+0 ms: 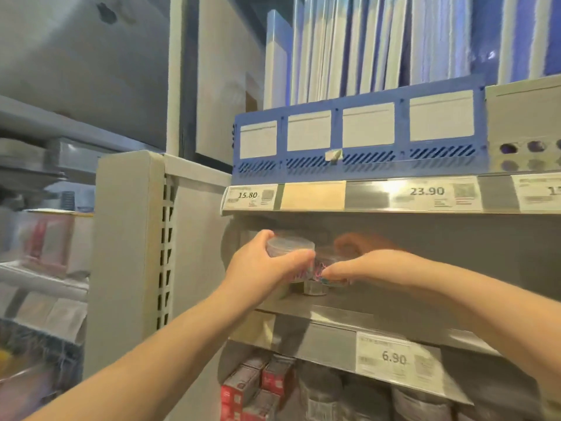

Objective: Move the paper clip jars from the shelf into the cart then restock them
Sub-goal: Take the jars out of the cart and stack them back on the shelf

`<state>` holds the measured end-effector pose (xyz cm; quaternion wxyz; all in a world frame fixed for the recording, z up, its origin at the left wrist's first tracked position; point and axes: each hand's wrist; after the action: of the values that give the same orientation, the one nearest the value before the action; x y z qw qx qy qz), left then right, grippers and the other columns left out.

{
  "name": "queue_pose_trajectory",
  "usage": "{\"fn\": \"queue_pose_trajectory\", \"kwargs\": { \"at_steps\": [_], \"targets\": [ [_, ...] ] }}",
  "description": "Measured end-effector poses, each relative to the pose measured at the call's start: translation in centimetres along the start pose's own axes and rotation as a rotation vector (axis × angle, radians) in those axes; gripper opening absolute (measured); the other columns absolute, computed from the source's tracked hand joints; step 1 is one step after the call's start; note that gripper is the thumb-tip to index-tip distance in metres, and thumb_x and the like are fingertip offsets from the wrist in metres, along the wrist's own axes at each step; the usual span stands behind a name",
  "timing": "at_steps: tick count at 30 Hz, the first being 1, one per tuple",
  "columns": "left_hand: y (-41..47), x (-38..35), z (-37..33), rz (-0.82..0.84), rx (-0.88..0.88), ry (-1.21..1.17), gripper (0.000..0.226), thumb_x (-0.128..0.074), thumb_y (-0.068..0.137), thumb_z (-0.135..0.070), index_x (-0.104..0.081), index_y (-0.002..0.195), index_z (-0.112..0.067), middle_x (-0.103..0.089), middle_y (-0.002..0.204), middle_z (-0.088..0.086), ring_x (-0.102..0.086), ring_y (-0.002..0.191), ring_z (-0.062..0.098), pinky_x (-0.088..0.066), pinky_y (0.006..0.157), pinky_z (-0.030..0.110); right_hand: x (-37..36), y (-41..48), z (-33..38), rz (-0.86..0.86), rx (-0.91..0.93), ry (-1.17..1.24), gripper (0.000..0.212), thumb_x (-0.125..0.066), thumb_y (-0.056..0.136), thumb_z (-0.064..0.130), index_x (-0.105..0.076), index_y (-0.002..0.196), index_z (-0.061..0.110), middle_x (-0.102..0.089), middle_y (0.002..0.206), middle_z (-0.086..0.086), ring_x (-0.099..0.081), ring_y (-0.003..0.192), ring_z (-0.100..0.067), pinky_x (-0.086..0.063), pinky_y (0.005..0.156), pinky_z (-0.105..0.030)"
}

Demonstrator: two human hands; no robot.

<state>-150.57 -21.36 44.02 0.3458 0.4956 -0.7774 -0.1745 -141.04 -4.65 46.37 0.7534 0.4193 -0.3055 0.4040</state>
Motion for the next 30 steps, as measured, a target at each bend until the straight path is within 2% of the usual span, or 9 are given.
{"fn": "queue_pose_trajectory", "kwargs": {
  "at_steps": [3, 7, 10, 13, 15, 18, 23, 26, 30],
  "targets": [
    [0.3, -0.6, 0.4, -0.038, 0.009, -0.014, 0.04, -0.064, 0.06, -0.061, -0.049, 0.085, -0.033, -0.06, 0.092, -0.016, -0.057, 0.089, 0.004, -0.049, 0.083, 0.032, -1.1, 1.7, -0.6, 0.042, -0.004, 0.05, 0.045, -0.076, 0.071, 0.044, -0.059, 0.107, 0.023, -0.062, 0.108, 0.006, -0.059, 0.098, -0.011, -0.046, 0.087, -0.026],
    [0.4, -1.5, 0.8, -0.089, 0.04, -0.013, 0.051, -0.058, 0.054, -0.063, -0.053, 0.086, -0.023, -0.063, 0.093, -0.008, -0.059, 0.089, 0.012, -0.048, 0.075, 0.031, -3.0, 3.3, -1.0, 0.114, -0.031, 0.026, 0.045, -0.08, 0.063, 0.05, -0.063, 0.094, 0.022, -0.067, 0.092, 0.003, -0.062, 0.084, -0.015, -0.045, 0.067, -0.02],
    [0.3, -1.9, 1.5, -0.096, 0.071, -0.009, 0.059, -0.056, 0.053, -0.063, -0.054, 0.09, -0.017, -0.064, 0.094, -0.005, -0.059, 0.09, 0.016, -0.046, 0.071, 0.031, -3.5, 3.2, -0.9, 0.096, -0.024, 0.004, 0.04, -0.08, 0.066, 0.045, -0.058, 0.092, 0.026, -0.062, 0.096, 0.006, -0.058, 0.086, -0.009, -0.041, 0.064, -0.018],
    [0.3, -2.1, 2.1, -0.11, 0.073, 0.001, 0.071, -0.056, 0.054, -0.065, -0.053, 0.104, -0.014, -0.063, 0.099, -0.003, -0.058, 0.094, 0.018, -0.042, 0.067, 0.028, -3.7, 2.9, -0.4, 0.089, 0.0, -0.095, 0.033, -0.077, 0.068, 0.048, -0.056, 0.087, 0.03, -0.061, 0.092, 0.008, -0.056, 0.08, -0.006, -0.041, 0.062, -0.017],
    [0.6, -2.1, 2.5, -0.126, 0.076, -0.012, 0.064, -0.063, 0.06, -0.064, -0.052, 0.101, -0.015, -0.062, 0.097, -0.004, -0.057, 0.093, 0.017, -0.04, 0.063, 0.026, -4.0, 3.1, 0.2, 0.128, 0.014, -0.113, 0.028, -0.076, 0.071, 0.047, -0.059, 0.085, 0.03, -0.065, 0.087, 0.008, -0.06, 0.075, -0.004, -0.046, 0.065, -0.016],
    [1.0, -1.8, 3.0, -0.141, 0.075, -0.009, 0.049, -0.068, 0.07, -0.058, -0.052, 0.094, -0.018, -0.062, 0.094, -0.007, -0.058, 0.09, 0.015, -0.041, 0.063, 0.023, -4.6, 3.7, 0.8, 0.13, 0.028, -0.111, 0.023, -0.076, 0.072, 0.043, -0.057, 0.081, 0.035, -0.062, 0.081, 0.016, -0.055, 0.067, 0.005, -0.041, 0.054, -0.006],
    [1.6, -1.2, 3.4, -0.161, 0.087, -0.007, 0.057, -0.067, 0.07, -0.059, -0.052, 0.105, -0.017, -0.061, 0.102, -0.006, -0.057, 0.095, 0.015, -0.043, 0.068, 0.027, -4.9, 3.8, 0.9, 0.06, -0.026, -0.125, 0.034, -0.076, 0.07, 0.045, -0.048, 0.081, 0.029, -0.053, 0.079, 0.016, -0.046, 0.065, 0.005, -0.037, 0.052, -0.01],
    [1.8, -1.1, 3.5, -0.166, 0.084, 0.005, 0.053, -0.065, 0.07, -0.057, -0.051, 0.098, -0.015, -0.06, 0.099, -0.004, -0.056, 0.091, 0.015, -0.04, 0.065, 0.028, -4.9, 3.8, 0.6, 0.067, -0.063, -0.142, 0.048, -0.075, 0.067, 0.051, -0.05, 0.098, 0.023, -0.052, 0.084, 0.012, -0.046, 0.068, 0.001, -0.037, 0.058, -0.018],
    [1.8, -1.2, 3.3, -0.157, 0.078, 0.01, 0.043, -0.065, 0.071, -0.054, -0.049, 0.087, -0.018, -0.057, 0.089, -0.007, -0.052, 0.079, 0.008, -0.036, 0.058, 0.023, -5.2, 3.8, 0.6, 0.061, -0.06, -0.15, 0.049, -0.074, 0.067, 0.053, -0.048, 0.096, 0.023, -0.051, 0.082, 0.013, -0.046, 0.067, 0.0, -0.036, 0.056, -0.019]
  ]
}}
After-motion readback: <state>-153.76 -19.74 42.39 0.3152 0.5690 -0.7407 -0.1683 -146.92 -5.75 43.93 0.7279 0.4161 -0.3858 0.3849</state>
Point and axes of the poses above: each hand's wrist, its own y-axis towards the middle knuckle, its own x-axis out of the back of the hand, z = x × y
